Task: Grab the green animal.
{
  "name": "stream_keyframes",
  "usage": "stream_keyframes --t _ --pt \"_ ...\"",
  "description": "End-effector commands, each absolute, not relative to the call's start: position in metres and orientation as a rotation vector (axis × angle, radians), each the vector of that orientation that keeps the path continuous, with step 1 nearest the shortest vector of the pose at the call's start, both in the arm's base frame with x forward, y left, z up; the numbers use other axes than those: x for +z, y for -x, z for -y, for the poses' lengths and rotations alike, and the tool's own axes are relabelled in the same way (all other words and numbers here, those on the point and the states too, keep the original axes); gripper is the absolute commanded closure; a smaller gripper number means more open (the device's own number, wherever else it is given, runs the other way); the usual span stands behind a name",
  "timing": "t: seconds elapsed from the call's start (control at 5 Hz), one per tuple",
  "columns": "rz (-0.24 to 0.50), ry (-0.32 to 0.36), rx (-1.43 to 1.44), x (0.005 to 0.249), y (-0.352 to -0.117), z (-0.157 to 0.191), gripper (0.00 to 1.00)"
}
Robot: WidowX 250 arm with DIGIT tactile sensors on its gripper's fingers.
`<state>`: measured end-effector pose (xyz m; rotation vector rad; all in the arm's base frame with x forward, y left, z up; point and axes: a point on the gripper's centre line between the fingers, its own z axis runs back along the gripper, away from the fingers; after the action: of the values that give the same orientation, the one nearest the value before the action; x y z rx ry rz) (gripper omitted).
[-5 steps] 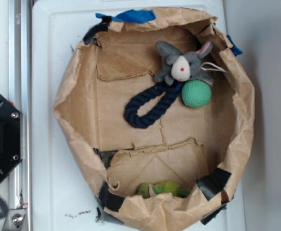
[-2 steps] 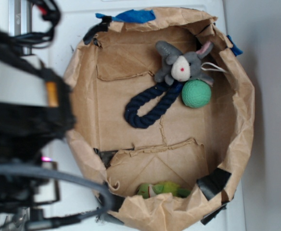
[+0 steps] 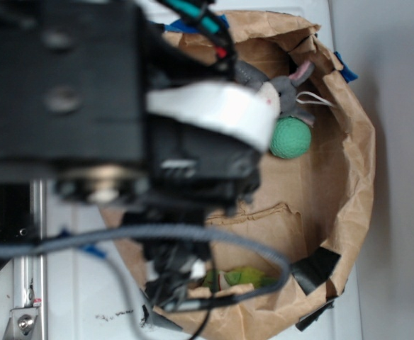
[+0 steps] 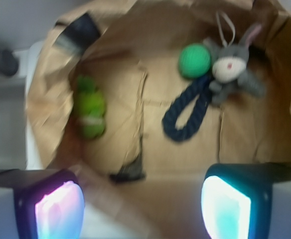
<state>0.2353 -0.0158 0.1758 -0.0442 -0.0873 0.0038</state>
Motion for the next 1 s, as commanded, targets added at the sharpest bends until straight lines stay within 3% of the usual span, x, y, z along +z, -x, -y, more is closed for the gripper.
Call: stream_keyframes --t 0.0,0.2,0.4,0.8 --pt "0.135 0.042 -0.063 0.129 -0.238 -0.005 0.00" --pt "0.143 0.197 -0.158 0.112 -0.242 0.006 0.00" --pt "0.150 0.308 -0.216 0.108 -0.247 0.019 0.00" --pt "0.162 0.336 -0.241 0.103 -0.251 0.030 0.00"
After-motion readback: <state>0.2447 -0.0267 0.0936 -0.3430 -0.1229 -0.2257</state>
